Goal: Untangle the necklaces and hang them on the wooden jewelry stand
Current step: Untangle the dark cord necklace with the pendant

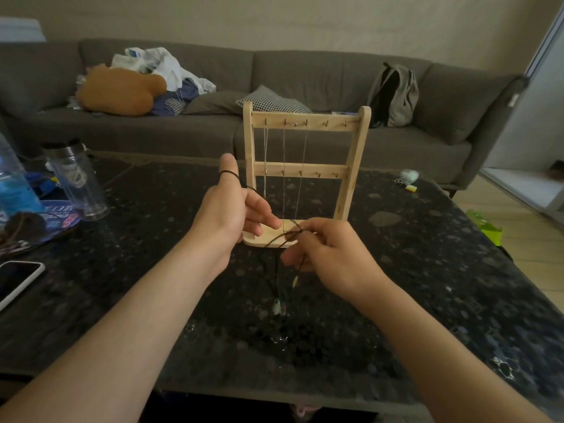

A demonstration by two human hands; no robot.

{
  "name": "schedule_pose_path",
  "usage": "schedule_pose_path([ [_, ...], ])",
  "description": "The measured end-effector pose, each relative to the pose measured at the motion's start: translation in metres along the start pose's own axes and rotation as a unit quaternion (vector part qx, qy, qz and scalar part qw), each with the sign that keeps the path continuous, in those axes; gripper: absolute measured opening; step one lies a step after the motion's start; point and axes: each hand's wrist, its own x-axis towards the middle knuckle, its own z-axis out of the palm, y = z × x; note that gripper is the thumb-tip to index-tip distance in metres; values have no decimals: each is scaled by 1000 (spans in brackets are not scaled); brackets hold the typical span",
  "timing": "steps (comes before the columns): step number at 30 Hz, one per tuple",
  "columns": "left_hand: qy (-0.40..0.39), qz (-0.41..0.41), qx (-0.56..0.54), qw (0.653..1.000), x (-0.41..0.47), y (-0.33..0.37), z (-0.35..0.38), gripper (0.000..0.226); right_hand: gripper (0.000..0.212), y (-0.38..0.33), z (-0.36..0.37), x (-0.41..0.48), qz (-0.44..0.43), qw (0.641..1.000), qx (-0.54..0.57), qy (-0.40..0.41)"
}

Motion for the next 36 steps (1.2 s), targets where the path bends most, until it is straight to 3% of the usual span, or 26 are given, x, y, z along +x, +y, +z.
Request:
schedule_pose_path([
  [4,-3,22,29,999,-3,0,-1,106,27,-10,-7,-2,39,986,141,83],
  [8,-5,41,72,997,-1,0,0,109,23,-20,-17,-6,79,951,277,110],
  [13,-6,48,144,988,8,-6,-1,117,59,-24,-26,-7,95,925,348,116],
  [18,-19,47,244,968,7,-7,3,119,85,-21,-35,-10,85,899,425,59],
  [21,-2,19,314,949,7,-10,5,114,70,-21,-34,-10,62,911,403,60],
  [23,11,13,331,944,8,-13,5,103,53,-22,-33,-9,46,941,320,103],
  [25,18,24,273,961,9,-14,4,77,38,-23,-32,-8,29,961,242,132],
  [28,-25,2,156,987,3,-11,0,46,31,-23,-29,-8,10,961,239,141],
  [32,-115,-26,-21,993,-2,-5,4,42,31,-23,-28,-8,-29,962,232,143],
  [36,-172,18,-76,982,-2,-3,4,44,36,-22,-27,-8,-47,963,225,140],
])
